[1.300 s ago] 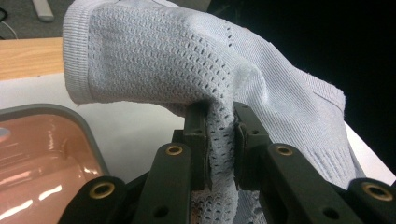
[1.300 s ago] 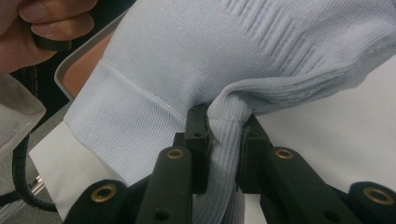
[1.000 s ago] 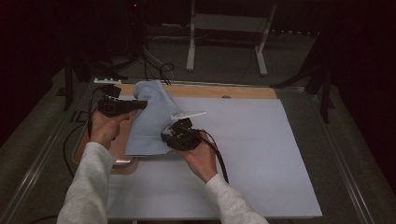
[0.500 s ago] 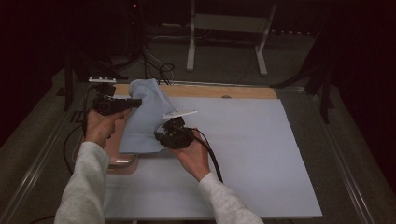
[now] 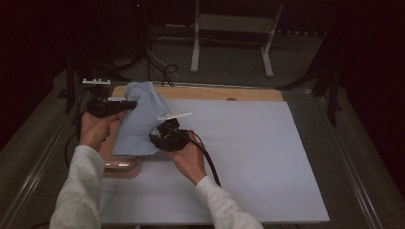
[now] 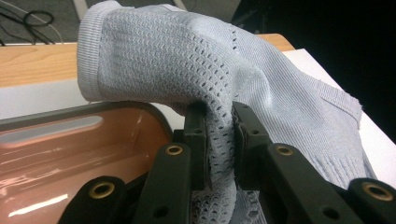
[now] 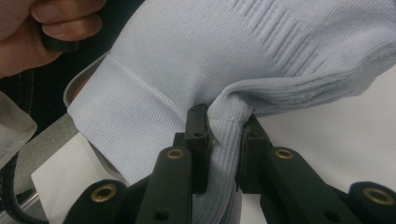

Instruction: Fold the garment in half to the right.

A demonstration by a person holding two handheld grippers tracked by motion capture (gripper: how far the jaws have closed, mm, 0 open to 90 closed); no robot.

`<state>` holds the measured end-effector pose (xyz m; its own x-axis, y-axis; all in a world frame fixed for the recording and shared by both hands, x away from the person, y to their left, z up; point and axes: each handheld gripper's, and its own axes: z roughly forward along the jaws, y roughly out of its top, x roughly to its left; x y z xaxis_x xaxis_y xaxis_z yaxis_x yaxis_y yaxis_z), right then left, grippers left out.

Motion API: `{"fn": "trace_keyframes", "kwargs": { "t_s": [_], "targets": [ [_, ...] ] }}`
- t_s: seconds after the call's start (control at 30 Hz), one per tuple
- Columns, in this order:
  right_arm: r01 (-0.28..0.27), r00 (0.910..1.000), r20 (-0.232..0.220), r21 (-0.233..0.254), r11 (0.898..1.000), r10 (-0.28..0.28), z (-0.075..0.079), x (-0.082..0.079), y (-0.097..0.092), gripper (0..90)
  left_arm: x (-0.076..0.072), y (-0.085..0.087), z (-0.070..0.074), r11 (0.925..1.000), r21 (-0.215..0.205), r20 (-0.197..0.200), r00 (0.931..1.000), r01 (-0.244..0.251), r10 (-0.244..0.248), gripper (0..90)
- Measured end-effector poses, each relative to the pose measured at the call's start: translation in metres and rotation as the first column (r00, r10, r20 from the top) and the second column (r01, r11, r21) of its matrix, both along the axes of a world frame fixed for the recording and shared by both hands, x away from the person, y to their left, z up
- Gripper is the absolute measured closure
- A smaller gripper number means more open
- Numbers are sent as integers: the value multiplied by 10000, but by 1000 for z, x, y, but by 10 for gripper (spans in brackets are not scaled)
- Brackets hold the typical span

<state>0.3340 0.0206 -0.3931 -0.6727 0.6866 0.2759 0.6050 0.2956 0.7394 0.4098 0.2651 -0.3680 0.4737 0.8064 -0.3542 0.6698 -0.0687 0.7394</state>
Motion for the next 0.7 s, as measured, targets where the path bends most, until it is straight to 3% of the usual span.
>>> {"fn": "trace_keyframes", "kwargs": {
  "t_s": [0.37, 0.7],
  "targets": [
    [11, 9999, -102, -6, 10000, -11, -5, 5, 11, 785, 1, 7, -5, 9993, 28, -59, 9993, -378, 378, 791],
    [121, 9995, -299, -88, 9999, -124, -11, 8, 22, 785, 0, 9, -7, 9953, 360, -179, 9957, -899, 906, 792]
  ]
}}
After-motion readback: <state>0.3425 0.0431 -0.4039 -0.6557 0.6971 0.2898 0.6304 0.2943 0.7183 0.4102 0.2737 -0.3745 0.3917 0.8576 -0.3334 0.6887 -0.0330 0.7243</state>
